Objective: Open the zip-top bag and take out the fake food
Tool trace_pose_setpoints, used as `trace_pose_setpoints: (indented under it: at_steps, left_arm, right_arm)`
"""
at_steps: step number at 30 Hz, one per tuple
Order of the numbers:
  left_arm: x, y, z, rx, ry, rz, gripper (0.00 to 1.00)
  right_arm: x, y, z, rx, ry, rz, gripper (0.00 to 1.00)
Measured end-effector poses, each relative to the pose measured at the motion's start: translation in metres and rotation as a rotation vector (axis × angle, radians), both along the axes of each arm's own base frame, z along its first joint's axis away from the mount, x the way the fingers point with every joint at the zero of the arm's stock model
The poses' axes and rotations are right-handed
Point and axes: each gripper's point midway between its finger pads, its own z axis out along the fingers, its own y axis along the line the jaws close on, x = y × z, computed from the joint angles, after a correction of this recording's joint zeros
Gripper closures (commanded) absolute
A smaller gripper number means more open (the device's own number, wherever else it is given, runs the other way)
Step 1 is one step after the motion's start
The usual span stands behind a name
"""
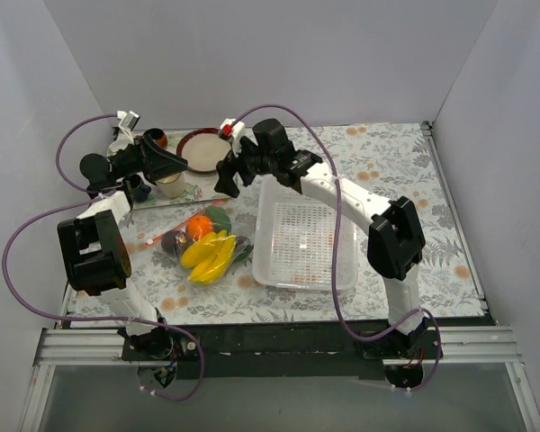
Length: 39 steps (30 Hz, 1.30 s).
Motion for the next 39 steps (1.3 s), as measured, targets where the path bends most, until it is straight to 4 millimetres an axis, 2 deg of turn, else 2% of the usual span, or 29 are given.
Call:
trace_pose_setpoints:
  at_steps: [2, 4, 8, 11, 12, 14, 16, 17, 20, 22, 25, 27, 31, 33, 36, 39]
  left_arm:
    - [0.0, 0.009, -0.006, -0.004, 0.019, 0.023, 0.02]
    - [0.001, 0.03, -0.015, -0.014, 0.049, 0.082, 0.02]
    - [-0.008, 0.063, -0.051, -0.068, 0.18, 0.193, 0.02]
    - [-0.025, 0.061, -0.083, -0.118, 0.309, 0.21, 0.02]
    - [-0.029, 0.058, -0.089, -0.126, 0.335, 0.202, 0.02]
    - [-0.032, 0.055, -0.088, -0.121, 0.336, 0.189, 0.02]
    - [-0.027, 0.055, -0.073, -0.093, 0.279, 0.175, 0.02]
    - [-0.019, 0.057, -0.058, -0.069, 0.22, 0.169, 0.02]
    - [0.01, 0.061, 0.004, 0.018, -0.01, 0.144, 0.02]
    - [0.038, 0.056, 0.054, 0.077, -0.204, 0.104, 0.02]
    - [0.077, 0.028, 0.117, 0.137, -0.488, 0.015, 0.02]
    - [0.092, -0.003, 0.146, 0.145, -0.664, -0.051, 0.02]
    - [0.092, -0.051, 0.143, 0.124, -0.726, -0.16, 0.02]
    - [0.095, -0.063, 0.139, 0.124, -0.752, -0.187, 0.02]
    - [0.102, -0.057, 0.133, 0.136, -0.756, -0.181, 0.02]
    - [0.105, -0.036, 0.131, 0.152, -0.729, -0.142, 0.02]
  right_arm:
    - [0.024, -0.006, -0.011, 0.007, 0.027, -0.037, 0.02]
    - [0.03, -0.01, -0.027, -0.007, 0.072, -0.045, 0.02]
    - [0.012, -0.007, -0.056, -0.038, 0.153, -0.005, 0.02]
    - [-0.006, 0.0, -0.064, -0.047, 0.182, 0.04, 0.02]
    - [-0.01, 0.002, -0.063, -0.046, 0.183, 0.051, 0.01]
    - [-0.018, 0.006, -0.059, -0.039, 0.178, 0.07, 0.02]
    - [-0.026, 0.005, -0.054, -0.028, 0.169, 0.084, 0.01]
    - [-0.029, 0.004, -0.05, -0.021, 0.165, 0.09, 0.02]
    - [-0.035, -0.003, -0.03, 0.012, 0.137, 0.096, 0.01]
    - [-0.038, -0.005, -0.01, 0.048, 0.103, 0.1, 0.01]
    - [-0.044, -0.011, 0.023, 0.105, 0.049, 0.105, 0.01]
    - [-0.048, -0.016, 0.047, 0.146, 0.01, 0.107, 0.01]
    - [-0.056, -0.024, 0.087, 0.219, -0.049, 0.109, 0.01]
    - [-0.061, -0.029, 0.098, 0.246, -0.065, 0.108, 0.01]
    - [-0.066, -0.031, 0.103, 0.263, -0.059, 0.111, 0.01]
    - [-0.067, -0.031, 0.102, 0.262, -0.048, 0.111, 0.01]
